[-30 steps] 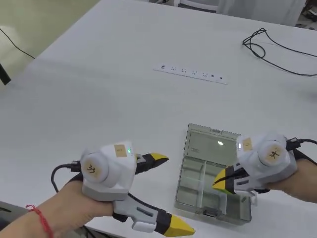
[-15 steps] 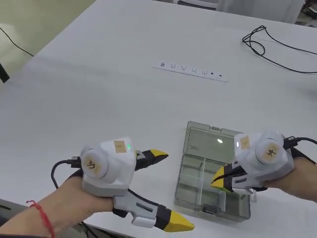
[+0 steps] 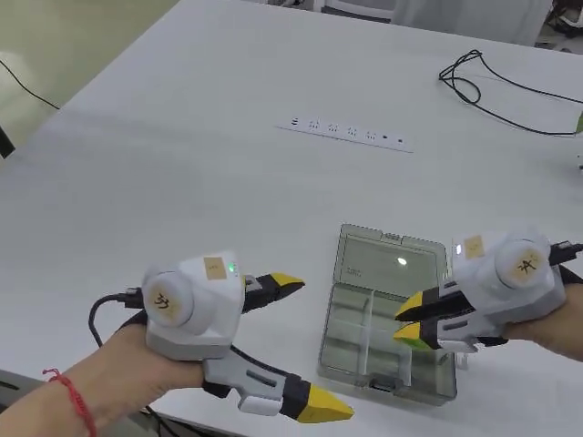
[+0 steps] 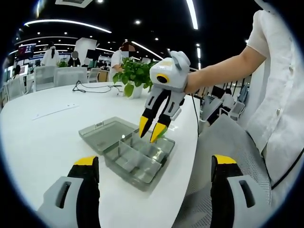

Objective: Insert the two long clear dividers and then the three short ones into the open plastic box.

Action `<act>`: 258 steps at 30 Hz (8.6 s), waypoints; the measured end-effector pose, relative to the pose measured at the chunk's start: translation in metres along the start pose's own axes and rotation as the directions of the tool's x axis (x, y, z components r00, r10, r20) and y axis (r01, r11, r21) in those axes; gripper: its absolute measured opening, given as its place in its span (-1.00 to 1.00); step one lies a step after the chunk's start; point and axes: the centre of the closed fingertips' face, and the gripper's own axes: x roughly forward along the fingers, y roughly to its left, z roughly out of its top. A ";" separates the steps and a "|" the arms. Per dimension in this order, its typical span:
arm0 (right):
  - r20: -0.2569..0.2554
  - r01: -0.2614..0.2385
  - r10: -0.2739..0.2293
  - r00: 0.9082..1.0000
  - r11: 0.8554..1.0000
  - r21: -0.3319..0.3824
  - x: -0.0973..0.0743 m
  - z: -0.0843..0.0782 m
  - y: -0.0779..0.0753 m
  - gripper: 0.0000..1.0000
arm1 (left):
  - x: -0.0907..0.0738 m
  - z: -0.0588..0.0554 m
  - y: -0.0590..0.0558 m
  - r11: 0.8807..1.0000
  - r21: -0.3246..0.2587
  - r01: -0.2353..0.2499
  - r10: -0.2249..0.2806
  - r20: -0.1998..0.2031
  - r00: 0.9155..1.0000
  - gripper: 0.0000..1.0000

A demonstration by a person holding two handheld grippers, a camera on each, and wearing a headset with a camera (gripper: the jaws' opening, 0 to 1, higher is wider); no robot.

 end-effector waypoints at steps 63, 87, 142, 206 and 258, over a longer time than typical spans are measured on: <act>-0.416 0.093 -0.071 0.907 0.995 0.033 -0.088 -0.239 -0.007 -0.05 | -0.002 -0.001 0.001 1.000 -0.018 -0.007 0.007 -0.017 1.000 1.00; -0.443 0.108 -0.089 0.892 0.994 0.017 -0.087 -0.243 -0.009 -0.34 | -0.002 -0.001 0.002 1.000 -0.020 -0.004 0.003 -0.012 1.000 1.00; -0.125 0.319 -0.350 0.928 0.922 -0.219 -0.126 0.000 0.027 -0.34 | 0.037 0.087 -0.034 0.921 -0.364 0.141 -0.085 0.165 0.983 0.21; -0.013 0.285 -0.292 0.956 0.942 -0.176 -0.118 0.054 0.054 -0.31 | 0.059 0.081 -0.062 0.846 -0.491 0.207 -0.145 0.162 0.976 -1.00; 0.200 -0.254 0.241 0.950 0.966 0.044 -0.124 0.068 0.108 -0.94 | 0.027 0.083 -0.104 0.929 0.034 0.367 -0.368 0.139 0.919 -1.00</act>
